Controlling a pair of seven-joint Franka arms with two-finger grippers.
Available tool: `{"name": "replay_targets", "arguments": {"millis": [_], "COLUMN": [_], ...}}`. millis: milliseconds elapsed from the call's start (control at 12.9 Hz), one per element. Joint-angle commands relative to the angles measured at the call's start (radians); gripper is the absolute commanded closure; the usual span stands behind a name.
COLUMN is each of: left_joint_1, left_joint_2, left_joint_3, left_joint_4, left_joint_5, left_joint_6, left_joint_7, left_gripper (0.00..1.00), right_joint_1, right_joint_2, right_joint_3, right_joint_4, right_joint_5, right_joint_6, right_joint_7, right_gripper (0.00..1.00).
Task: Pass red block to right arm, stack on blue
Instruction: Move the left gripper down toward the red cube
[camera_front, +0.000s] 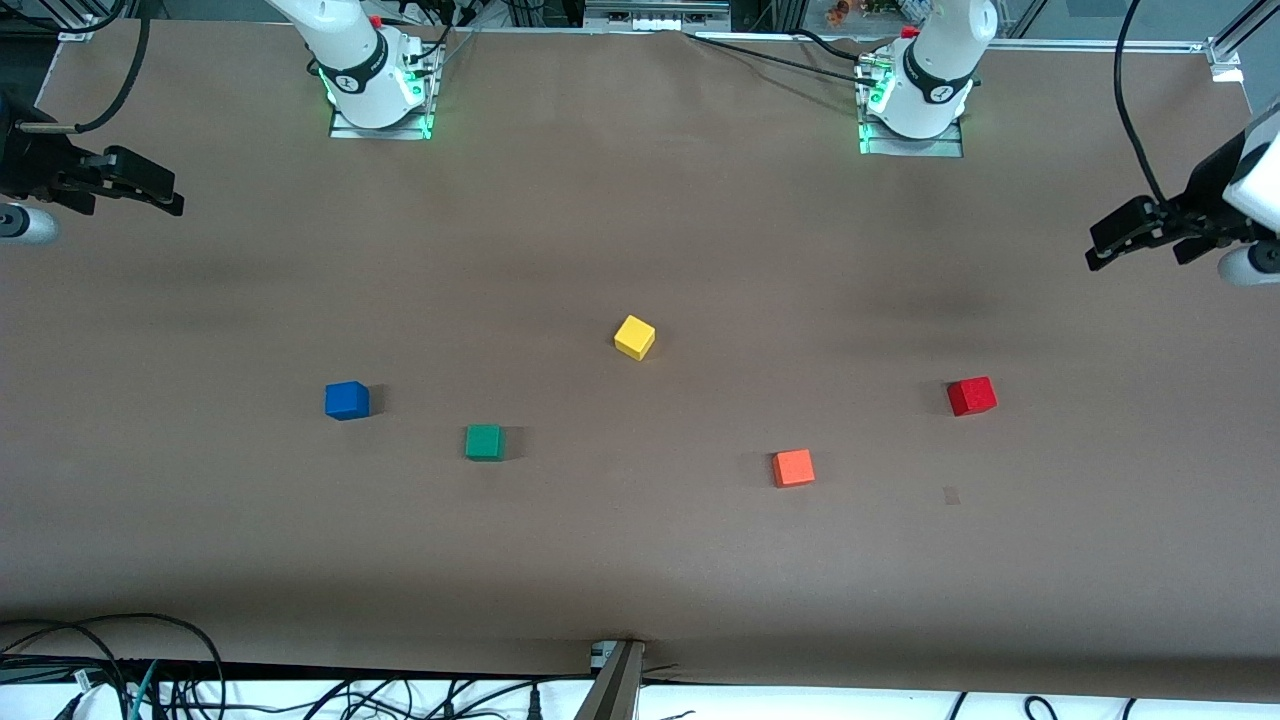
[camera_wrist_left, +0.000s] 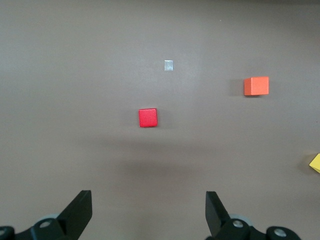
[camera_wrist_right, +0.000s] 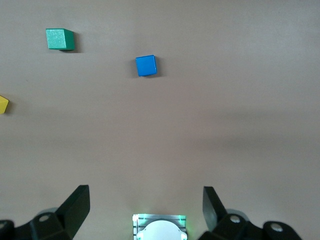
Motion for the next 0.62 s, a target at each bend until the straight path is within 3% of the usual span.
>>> {"name": "replay_targets", "arguments": {"millis": [0,233,543], "left_joint_1": [0.002,0.011,0.117], "left_joint_2": [0.032,0.006,0.013], "left_joint_3": [-0.001,0.011,0.018], "left_joint_4": [0.021,0.031,0.025], "left_joint_5": [-0.007,-0.004,0.034], "left_joint_6": [-0.057,-0.183,-0.192], "left_joint_7": [0.003,0.02,0.315], "left_gripper": [0.0,0.0,0.0], "right_joint_1": [-0.002,-0.003,-0.005], "right_joint_2": [0.008,0.008,0.008], "right_joint_3": [0.001,0.001,0.001], "right_joint_4": [0.023,0.023,0.023], "right_joint_5": [0.013,0.015,0.015], "right_joint_6": [-0.006,-0.005,-0.005], "right_joint_7": [-0.014,-0.014,-0.014], "right_gripper": [0.0,0.0,0.0]}}
